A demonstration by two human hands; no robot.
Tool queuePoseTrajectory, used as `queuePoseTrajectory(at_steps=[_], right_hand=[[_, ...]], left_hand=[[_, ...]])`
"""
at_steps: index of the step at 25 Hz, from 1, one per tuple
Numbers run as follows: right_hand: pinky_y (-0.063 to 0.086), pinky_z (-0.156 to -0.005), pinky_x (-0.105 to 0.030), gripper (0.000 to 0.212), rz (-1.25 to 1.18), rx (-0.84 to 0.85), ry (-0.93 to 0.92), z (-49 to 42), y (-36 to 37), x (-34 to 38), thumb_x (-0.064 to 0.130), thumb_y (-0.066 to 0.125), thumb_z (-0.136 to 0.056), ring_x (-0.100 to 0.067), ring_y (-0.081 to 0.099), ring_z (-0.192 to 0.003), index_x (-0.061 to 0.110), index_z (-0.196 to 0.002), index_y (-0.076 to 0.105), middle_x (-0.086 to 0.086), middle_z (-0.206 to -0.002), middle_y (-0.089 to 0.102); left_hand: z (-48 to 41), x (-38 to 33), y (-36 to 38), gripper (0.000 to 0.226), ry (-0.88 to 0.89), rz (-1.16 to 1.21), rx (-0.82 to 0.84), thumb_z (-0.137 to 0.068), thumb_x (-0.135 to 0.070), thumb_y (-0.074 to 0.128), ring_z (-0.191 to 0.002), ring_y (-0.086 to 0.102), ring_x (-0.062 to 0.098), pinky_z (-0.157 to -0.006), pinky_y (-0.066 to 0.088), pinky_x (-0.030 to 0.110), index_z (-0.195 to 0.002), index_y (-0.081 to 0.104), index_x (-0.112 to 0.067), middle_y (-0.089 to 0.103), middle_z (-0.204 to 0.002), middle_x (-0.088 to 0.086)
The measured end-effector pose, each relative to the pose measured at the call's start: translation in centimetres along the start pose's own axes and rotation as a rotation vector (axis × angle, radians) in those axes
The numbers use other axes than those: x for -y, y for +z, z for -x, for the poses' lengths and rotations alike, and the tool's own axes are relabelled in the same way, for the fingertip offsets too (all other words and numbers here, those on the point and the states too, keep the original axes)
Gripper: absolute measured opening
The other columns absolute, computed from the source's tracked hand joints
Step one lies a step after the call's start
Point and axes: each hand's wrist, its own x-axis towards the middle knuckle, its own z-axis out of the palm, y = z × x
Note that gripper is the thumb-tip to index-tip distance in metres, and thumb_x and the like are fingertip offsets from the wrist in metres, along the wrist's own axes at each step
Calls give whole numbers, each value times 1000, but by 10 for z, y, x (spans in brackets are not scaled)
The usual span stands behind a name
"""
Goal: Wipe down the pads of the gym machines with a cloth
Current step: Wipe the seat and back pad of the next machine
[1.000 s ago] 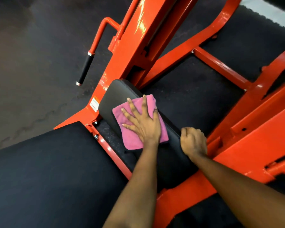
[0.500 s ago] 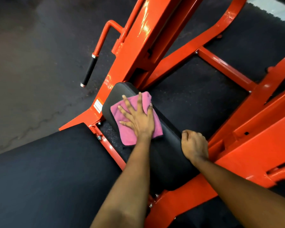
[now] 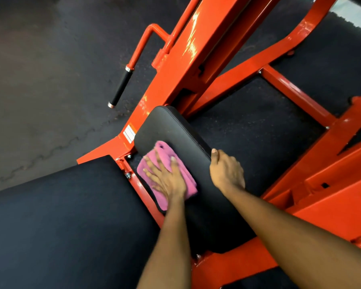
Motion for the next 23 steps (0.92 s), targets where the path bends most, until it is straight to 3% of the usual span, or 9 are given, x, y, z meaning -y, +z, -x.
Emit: queuePoseTrajectory(at_steps=[3,6,9,12,14,17,23], right_hand=[[48,-85,-45,51,59,-44,-20,2,2,-4,44,23,-108,-37,66,-102,17,-124,63,-16,-106,72],[49,-83,-45,50,91,-81,-36,0,3,-1,43,24,-108,-39,67,-100,16,-121,64,-18,-105,72],[49,-82,-45,50,87,-77,-35,2,4,-1,42,24,-108,-39,67,-100,15,-122,64,-19,-106,72],[49,-83,-46,50,69,-57,-29,0,3,-3,43,23,-108,-39,66,-101,17,-125,62,-17,-107,72],[48,-84,-46,50,54,-51,-25,-1,4,-3,43,22,-108,-38,66,-101,19,-127,61,-16,-107,72],[46,-82,-43,49,54,-40,-27,1,2,-1,42,22,-108,-36,66,-101,18,-126,61,-15,-107,71],[41,-81,-39,55,26,77,158,-17,-4,20,37,24,-108,-39,62,-109,6,-118,68,-21,-118,67]], left_hand=[[-33,0,-5,72,-101,146,-70,-102,-51,39,-152,8,28,-121,17,49,-160,6,-26,1,-168,-2],[9,17,3,75,-33,186,-66,-95,-61,32,-154,6,25,-121,19,53,-158,-1,-36,-2,-168,-5],[61,37,12,71,62,74,-19,-93,-59,27,-154,1,26,-123,14,53,-154,-8,-47,-8,-167,-7],[16,9,8,68,24,-8,-40,-97,-52,34,-154,-1,31,-123,7,53,-158,6,-39,-5,-168,-2],[-43,-26,-4,64,-30,-26,-64,-102,-48,36,-153,-8,33,-120,5,63,-158,5,-40,-12,-167,-5],[-86,-49,-13,63,24,-63,-81,-104,-48,32,-153,-14,31,-118,1,68,-158,0,-40,-13,-167,-5],[22,14,1,67,105,-7,9,-102,-50,30,-153,-16,25,-120,1,63,-146,-21,-48,-24,-161,-12]])
